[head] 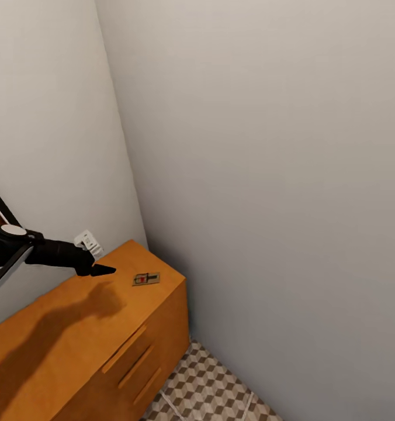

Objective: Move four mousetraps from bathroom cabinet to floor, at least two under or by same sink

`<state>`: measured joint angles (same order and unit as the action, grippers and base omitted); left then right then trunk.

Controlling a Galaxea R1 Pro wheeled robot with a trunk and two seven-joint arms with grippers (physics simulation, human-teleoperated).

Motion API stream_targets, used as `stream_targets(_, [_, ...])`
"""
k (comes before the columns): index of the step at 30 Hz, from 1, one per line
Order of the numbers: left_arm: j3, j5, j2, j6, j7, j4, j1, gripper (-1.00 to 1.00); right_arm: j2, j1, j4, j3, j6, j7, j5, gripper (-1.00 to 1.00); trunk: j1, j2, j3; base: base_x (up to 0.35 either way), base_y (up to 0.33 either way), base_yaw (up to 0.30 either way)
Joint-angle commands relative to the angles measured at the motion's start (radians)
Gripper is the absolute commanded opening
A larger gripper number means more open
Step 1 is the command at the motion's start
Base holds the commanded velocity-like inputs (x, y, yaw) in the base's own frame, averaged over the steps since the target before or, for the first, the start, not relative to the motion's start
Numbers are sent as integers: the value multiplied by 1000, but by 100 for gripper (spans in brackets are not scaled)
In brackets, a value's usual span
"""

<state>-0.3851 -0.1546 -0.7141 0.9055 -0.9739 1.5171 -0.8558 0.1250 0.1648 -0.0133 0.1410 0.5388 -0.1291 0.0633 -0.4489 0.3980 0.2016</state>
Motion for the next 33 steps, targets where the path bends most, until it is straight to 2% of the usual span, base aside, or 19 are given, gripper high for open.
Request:
stream_targets(1, [-6,-5,-1,6,1,0,-2,100,0,1,1,6,1,-12,6,-100,-1,2,2,191,0,0])
stream_targets(33, [-15,-3,-2,6,1,0,-2,100,1,1,1,6,0,-12,7,-100,-1,2,33,16,0,0])
